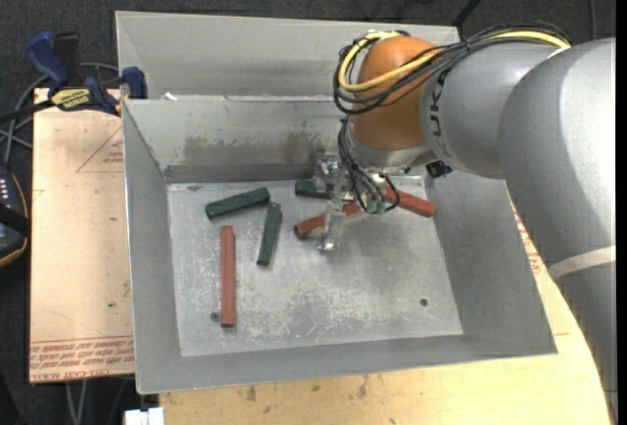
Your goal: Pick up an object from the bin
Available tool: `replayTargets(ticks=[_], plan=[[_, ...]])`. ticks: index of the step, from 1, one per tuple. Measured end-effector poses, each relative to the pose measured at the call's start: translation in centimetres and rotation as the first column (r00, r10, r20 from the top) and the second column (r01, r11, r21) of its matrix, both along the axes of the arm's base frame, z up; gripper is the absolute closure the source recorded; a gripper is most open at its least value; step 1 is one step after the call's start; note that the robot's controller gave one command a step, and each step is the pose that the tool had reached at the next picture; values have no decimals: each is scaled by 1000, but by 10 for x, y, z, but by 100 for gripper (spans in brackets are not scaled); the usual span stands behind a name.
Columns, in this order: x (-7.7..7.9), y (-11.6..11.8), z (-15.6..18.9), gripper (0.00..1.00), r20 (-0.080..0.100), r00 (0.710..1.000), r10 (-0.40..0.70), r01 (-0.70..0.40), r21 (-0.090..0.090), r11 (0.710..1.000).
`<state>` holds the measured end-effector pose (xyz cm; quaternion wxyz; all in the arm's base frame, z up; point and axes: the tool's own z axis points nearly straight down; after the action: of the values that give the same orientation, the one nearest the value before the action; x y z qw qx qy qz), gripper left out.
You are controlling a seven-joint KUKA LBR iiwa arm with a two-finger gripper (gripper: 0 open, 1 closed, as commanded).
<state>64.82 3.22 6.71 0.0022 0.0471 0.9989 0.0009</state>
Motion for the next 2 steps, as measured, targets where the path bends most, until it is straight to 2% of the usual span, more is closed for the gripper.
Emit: replayTargets(ticks=[1,2], plan=[[3,1,8,100,8,1000,2,-2,1,1000],[-41,-44,43,100,-2,960,-281,281,-2,960]])
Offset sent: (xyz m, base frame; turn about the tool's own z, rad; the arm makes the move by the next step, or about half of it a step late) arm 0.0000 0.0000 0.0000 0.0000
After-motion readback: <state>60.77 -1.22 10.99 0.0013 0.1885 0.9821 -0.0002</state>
